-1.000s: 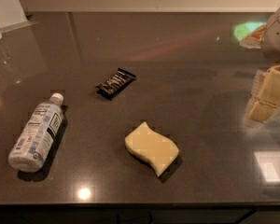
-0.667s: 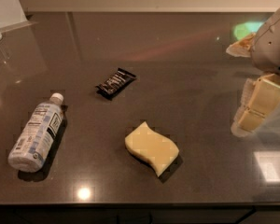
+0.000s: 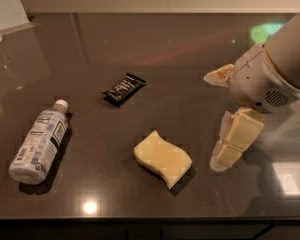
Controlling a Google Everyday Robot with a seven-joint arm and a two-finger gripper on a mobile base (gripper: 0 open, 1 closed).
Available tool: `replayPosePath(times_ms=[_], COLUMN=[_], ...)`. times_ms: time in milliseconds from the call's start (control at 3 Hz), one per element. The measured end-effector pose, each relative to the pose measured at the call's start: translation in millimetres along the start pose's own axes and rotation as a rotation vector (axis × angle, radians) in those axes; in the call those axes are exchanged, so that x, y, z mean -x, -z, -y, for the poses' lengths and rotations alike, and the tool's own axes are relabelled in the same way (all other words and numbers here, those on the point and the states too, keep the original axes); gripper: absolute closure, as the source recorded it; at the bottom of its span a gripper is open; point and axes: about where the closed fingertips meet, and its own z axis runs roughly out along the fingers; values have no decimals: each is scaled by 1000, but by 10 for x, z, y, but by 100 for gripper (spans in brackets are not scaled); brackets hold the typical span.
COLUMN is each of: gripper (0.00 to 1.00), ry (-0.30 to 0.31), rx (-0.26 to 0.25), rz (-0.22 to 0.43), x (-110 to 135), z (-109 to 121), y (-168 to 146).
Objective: Move sponge near rxbar chocolate
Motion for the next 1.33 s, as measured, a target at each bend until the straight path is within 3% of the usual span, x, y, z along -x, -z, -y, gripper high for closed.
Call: replayPosePath(times_ms=[667, 1333], gripper=[0, 0], ry=[34, 40], rx=[20, 48], rz=[43, 68], x=[125, 172], z=[-184, -319], y=[-601, -945])
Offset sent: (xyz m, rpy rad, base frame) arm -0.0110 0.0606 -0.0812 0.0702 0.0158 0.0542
